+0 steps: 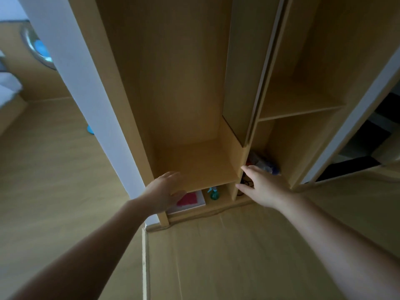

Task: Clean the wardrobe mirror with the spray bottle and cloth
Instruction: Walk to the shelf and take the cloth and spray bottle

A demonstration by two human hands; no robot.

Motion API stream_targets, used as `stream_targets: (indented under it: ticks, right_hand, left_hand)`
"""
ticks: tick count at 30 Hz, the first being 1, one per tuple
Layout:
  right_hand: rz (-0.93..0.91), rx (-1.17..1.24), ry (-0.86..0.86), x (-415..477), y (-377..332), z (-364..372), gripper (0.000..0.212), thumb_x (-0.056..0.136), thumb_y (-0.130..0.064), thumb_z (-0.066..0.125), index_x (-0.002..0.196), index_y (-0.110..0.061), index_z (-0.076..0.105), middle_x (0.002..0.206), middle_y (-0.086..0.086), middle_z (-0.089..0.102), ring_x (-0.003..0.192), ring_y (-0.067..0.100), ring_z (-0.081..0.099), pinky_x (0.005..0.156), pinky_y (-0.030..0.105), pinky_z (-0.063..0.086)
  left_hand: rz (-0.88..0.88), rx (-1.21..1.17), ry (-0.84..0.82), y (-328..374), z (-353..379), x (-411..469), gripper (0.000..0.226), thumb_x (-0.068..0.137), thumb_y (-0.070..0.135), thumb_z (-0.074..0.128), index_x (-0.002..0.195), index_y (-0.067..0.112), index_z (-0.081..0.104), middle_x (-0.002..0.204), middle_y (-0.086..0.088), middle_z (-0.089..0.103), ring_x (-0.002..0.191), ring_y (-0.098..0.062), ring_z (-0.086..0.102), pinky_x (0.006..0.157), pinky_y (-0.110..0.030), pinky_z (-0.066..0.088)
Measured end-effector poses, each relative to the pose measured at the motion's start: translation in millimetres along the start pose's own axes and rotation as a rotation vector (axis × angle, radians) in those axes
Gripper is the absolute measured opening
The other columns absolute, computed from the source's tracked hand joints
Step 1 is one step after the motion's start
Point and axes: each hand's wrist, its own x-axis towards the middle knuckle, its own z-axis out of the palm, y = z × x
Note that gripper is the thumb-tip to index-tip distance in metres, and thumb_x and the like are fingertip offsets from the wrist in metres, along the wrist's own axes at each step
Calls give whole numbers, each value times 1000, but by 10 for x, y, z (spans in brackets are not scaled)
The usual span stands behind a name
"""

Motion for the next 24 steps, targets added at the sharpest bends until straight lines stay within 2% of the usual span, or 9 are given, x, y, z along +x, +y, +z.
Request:
stream_targets:
  ticks: [4, 7, 9, 17, 24]
  right_hand:
    - [-62, -31, -31, 390, 328, -170, 70, 94, -60, 43, 153, -29, 21, 160, -9, 21, 142, 18, 31, 101, 39, 37]
    - [-115, 4, -76, 708, 492, -222, 71, 93, -58, 46, 153, -27, 22, 160, -6, 22, 141, 19, 32, 105, 37, 38]
    - [-145, 13, -88, 934, 516, -258, 71, 93, -57, 48, 152, -25, 23, 159, -4, 23, 141, 20, 33, 107, 37, 37]
    - [-256, 4, -90, 1731, 268, -243, 72, 92, -59, 47, 152, -25, 24, 159, -3, 24, 140, 20, 35, 106, 36, 38]
    - [-215, 0, -89, 2176, 30, -213, 72, 93, -59, 46, 152, -26, 21, 160, -4, 21, 140, 20, 36, 104, 36, 40]
  left_hand:
    - [-64, -4, 32, 218, 73, 258, 56, 94, 38, 55, 145, 28, 35, 146, 3, 43, 127, -20, 49, 95, -28, 47]
    - [-119, -12, 48, 320, 94, 366, 56, 94, 37, 55, 145, 27, 35, 147, 2, 43, 127, -21, 49, 98, -32, 48]
    - [-149, -13, 65, 339, 64, 468, 56, 94, 36, 55, 145, 26, 35, 147, 1, 42, 128, -20, 48, 97, -29, 46]
    - [-192, -22, 113, 97, -103, 883, 58, 93, 39, 57, 146, 27, 34, 149, 1, 40, 129, -22, 47, 97, -30, 45]
    - [-136, 4, 114, -298, -311, 1411, 53, 96, 42, 51, 145, 31, 34, 148, 4, 40, 129, -20, 47, 97, -31, 45]
